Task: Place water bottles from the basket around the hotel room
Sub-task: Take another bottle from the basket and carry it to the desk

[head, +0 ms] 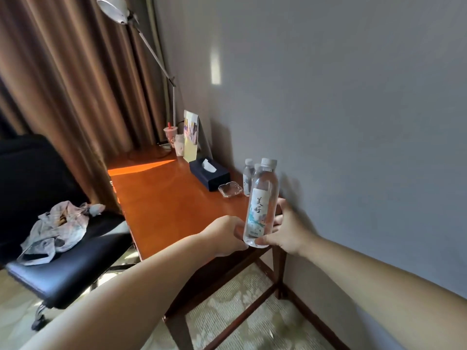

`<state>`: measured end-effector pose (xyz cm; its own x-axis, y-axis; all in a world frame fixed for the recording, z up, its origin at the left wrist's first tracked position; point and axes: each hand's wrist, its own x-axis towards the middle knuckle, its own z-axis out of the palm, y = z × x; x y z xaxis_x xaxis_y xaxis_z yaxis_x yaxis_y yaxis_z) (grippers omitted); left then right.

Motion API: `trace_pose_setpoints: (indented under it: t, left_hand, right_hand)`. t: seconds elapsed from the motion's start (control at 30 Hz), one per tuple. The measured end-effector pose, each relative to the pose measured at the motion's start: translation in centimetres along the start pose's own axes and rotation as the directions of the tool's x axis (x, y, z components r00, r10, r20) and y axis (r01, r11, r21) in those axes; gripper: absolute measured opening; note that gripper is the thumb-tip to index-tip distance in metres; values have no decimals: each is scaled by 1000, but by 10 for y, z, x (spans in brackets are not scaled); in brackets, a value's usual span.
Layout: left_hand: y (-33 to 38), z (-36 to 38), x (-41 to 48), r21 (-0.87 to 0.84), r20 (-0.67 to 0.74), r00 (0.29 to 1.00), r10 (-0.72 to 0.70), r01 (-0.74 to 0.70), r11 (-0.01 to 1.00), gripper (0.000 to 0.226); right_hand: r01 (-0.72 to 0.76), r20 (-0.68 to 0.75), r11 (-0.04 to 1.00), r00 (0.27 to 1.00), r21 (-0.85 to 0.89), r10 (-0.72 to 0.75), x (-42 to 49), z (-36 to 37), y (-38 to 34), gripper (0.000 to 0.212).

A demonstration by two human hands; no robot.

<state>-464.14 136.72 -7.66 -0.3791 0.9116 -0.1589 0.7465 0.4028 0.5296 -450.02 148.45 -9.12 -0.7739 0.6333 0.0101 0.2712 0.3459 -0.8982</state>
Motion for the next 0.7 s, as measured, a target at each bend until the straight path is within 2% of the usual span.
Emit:
trace_pose_setpoints:
  t: [0.17, 0.37, 0.57, 0.6, 0.7]
  left_hand:
    - [-4, 13, 79, -6, 52, 998, 27, -27, 1000, 34]
    - [-21, 30, 167, -80, 110, 992, 62, -54, 995, 36]
    - [-55, 45, 259, -197, 284, 956, 75, -18, 980, 39]
    - [-61, 49, 272, -211, 300, 950, 82, -18, 977, 41]
    - [-81, 62, 305, -275, 348, 933, 86, 14, 961, 51]
  right_hand:
    - [-59, -159, 998, 985, 7, 59, 47, -21, 34, 89]
    - [-174, -328, 985, 931, -15, 159, 104, -28, 71, 94]
    - [-238, -416, 971, 885, -18, 210, 176, -17, 102, 89]
    - [-249, -417, 968, 884, -36, 212, 189, -15, 107, 84]
    - [-258, -393, 960, 898, -109, 196, 226, -8, 126, 49]
